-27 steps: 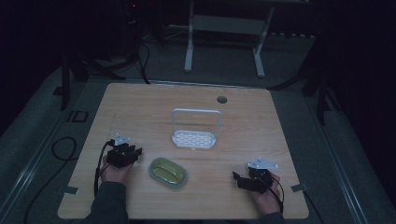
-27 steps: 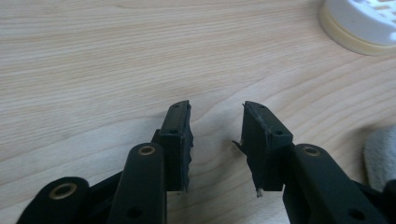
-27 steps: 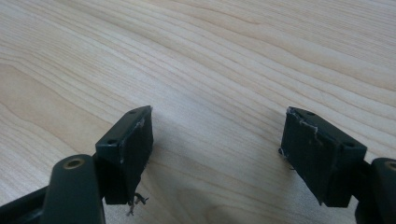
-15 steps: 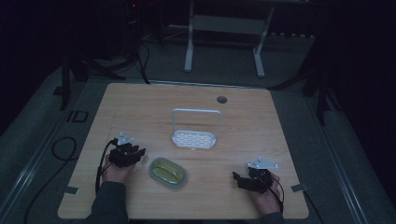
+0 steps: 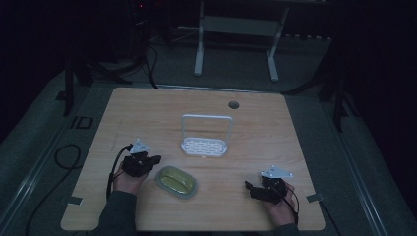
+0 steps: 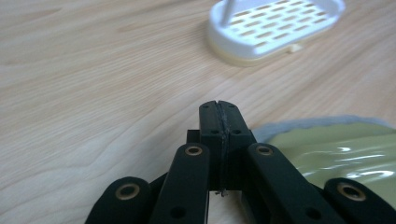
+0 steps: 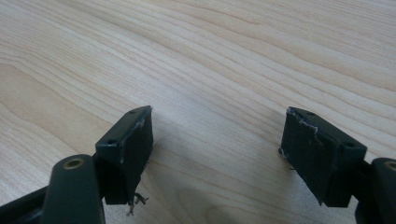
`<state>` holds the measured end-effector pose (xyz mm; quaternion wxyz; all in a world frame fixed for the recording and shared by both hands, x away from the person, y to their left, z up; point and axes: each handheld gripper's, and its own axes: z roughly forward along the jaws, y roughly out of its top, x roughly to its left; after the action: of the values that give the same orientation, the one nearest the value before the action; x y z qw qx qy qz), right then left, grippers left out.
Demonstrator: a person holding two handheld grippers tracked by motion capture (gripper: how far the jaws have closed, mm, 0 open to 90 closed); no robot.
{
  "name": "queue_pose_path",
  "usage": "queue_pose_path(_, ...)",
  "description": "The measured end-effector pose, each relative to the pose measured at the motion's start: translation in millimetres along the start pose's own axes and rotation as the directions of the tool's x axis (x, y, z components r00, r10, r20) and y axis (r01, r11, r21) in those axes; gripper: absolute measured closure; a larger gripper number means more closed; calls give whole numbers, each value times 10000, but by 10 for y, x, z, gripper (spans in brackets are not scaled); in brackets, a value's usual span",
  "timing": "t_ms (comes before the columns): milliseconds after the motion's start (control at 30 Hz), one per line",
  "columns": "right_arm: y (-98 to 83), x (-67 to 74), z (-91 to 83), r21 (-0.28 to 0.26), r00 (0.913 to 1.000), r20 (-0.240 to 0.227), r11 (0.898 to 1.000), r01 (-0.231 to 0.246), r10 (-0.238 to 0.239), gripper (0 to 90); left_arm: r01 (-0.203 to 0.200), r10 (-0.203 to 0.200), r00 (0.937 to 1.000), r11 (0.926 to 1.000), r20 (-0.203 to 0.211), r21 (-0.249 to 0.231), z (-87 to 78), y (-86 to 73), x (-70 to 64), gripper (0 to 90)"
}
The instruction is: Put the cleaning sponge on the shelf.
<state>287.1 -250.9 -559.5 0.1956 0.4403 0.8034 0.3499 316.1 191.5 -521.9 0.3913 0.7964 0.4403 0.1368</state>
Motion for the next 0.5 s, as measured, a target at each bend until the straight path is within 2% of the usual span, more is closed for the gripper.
queue_pose_path(33, 0, 0, 0, 0, 10000, 0, 10000, 0, 0, 247, 0, 0, 10000, 10000, 0, 0, 0, 0, 0, 900)
queue_pose_path(133, 0, 0, 0, 2, 10000, 0, 10000, 2, -2, 246, -342, 342, 9990, 9994, 301, -7, -9, 42, -117, 900)
queue_pose_path(167, 0, 0, 0, 1, 10000, 1, 10000, 2, -2, 247, -618, 618, 9965, 9981, 559, -7, -7, 87, -210, 900)
queue_pose_path(200, 0, 0, 0, 1, 10000, 1, 10000, 2, -2, 247, -618, 618, 9965, 9981, 559, -7, -7, 87, -210, 900)
queue_pose_path(300, 0, 0, 0, -1, 10000, 2, 10000, -6, 6, 246, -1167, 1151, 9897, 9931, 846, 143, 26, 167, -377, 900)
queue_pose_path(333, 0, 0, 0, -4, 10000, 1, 10000, 2, -2, 247, -1167, 1151, 9897, 9931, 846, 143, 26, 167, -377, 900)
queue_pose_path(367, 0, 0, 0, 0, 10000, 2, 10000, -5, 5, 246, -1338, 1317, 9865, 9909, 974, 162, 30, 200, -461, 900)
queue_pose_path(467, 0, 0, 0, -4, 10000, 1, 10000, 2, -2, 246, -1772, 1743, 9767, 9841, 1253, 121, 4, 252, -585, 900)
queue_pose_path(500, 0, 0, 0, -2, 10000, 1, 10000, -5, 5, 246, -1977, 1941, 9712, 9802, 1384, 125, -7, 276, -642, 900)
